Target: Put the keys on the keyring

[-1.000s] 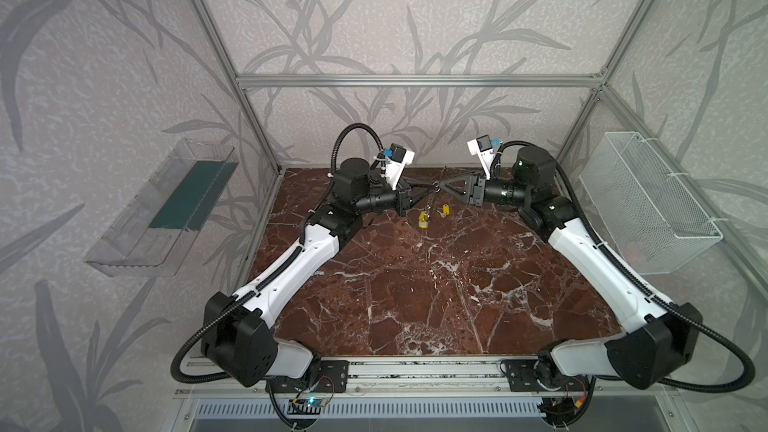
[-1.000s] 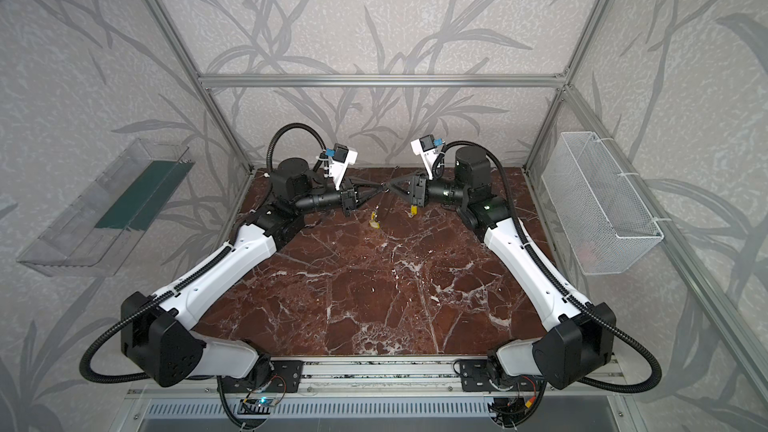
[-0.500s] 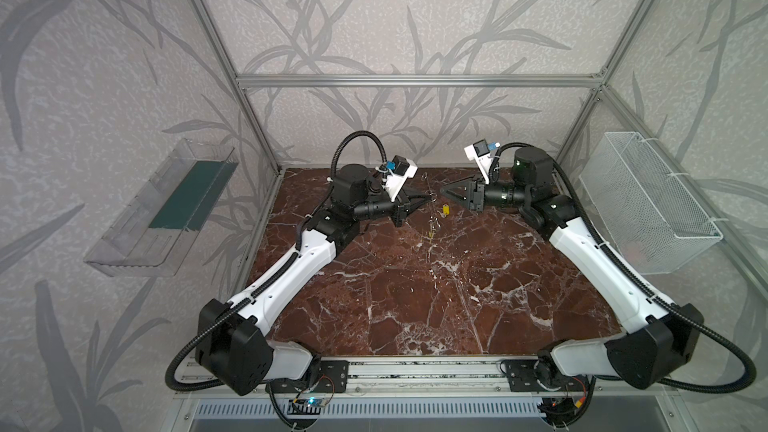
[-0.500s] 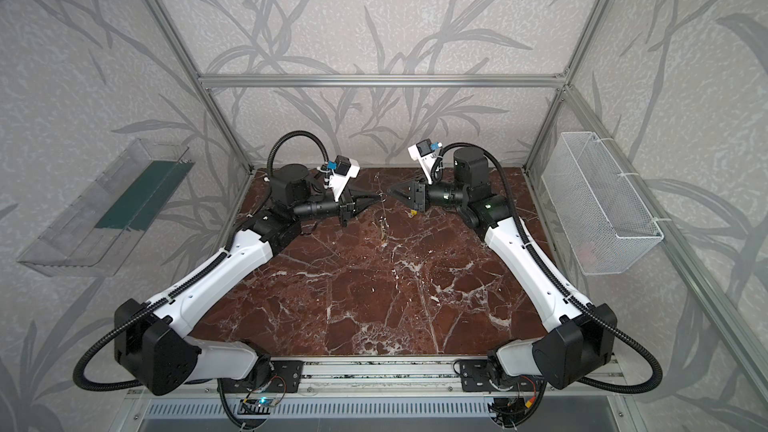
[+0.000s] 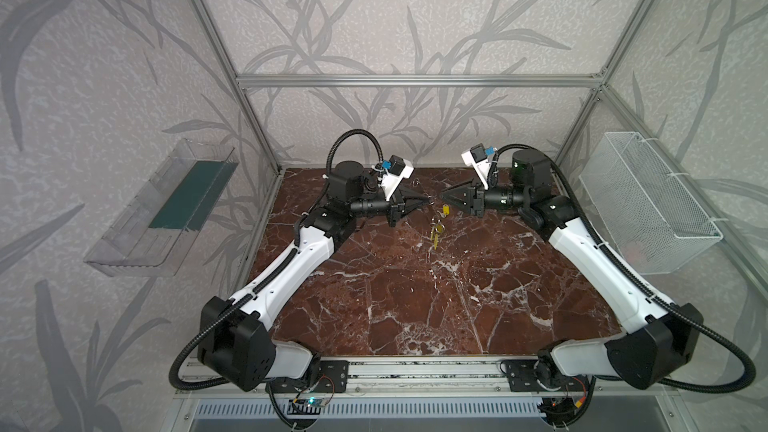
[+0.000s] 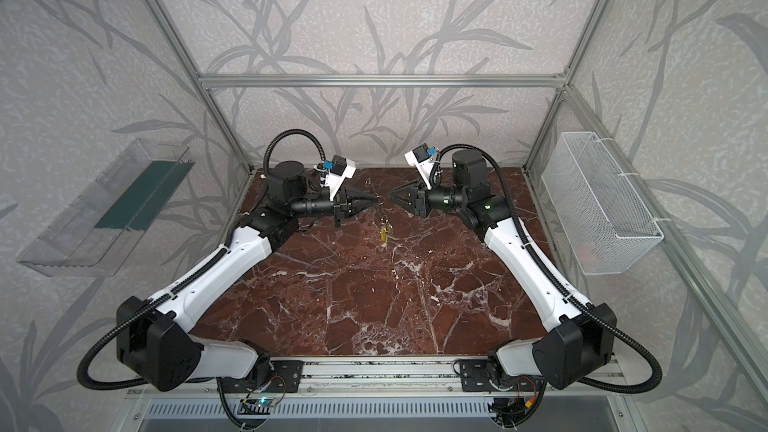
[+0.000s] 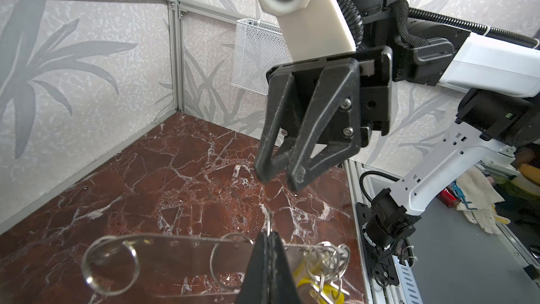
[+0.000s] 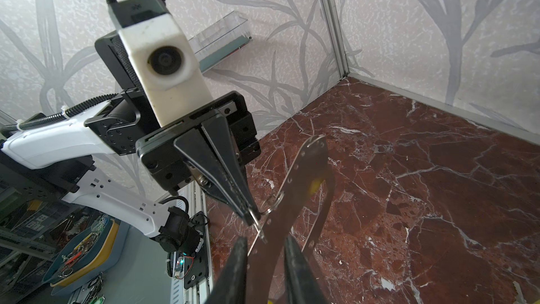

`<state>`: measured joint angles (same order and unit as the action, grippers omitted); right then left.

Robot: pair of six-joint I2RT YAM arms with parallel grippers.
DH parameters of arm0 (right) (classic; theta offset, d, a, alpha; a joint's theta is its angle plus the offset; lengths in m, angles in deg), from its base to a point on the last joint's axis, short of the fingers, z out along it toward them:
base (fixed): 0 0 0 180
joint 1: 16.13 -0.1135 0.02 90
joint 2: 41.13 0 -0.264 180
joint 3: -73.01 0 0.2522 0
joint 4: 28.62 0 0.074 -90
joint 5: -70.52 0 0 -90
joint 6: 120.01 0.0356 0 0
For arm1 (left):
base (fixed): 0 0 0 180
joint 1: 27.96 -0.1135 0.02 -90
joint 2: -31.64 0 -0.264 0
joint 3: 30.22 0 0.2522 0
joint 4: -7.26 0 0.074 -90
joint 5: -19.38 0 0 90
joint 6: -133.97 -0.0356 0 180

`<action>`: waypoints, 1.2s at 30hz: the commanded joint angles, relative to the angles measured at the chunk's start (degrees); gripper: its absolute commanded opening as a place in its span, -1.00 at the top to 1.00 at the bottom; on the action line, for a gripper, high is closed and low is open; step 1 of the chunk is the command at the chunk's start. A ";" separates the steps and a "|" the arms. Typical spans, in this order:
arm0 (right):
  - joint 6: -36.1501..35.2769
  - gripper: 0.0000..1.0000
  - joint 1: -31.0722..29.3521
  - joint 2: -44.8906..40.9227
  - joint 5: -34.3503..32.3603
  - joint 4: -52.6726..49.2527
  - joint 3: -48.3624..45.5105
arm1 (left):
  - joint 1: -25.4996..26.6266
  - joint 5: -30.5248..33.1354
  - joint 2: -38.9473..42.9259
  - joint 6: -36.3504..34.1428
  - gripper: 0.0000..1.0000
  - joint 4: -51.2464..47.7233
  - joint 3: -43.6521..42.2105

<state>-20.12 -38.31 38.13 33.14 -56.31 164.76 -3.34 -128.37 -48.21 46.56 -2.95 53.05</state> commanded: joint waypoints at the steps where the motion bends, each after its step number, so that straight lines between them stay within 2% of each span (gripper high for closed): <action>1: -3.17 0.51 -0.74 0.07 2.63 -1.43 0.09 | -0.19 -3.81 -0.19 -0.26 1.00 0.90 2.37; 14: -7.25 0.51 -3.46 3.01 3.77 -5.36 2.55 | -0.24 -5.30 -0.67 0.87 1.00 0.28 2.97; 36: -5.48 0.54 -3.65 -1.30 4.42 -1.62 -0.25 | -0.88 -3.68 -2.41 2.46 1.00 0.32 3.56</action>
<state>-26.13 -41.67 39.27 35.59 -60.16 164.87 -3.67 -132.37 -49.89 49.12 -3.45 54.76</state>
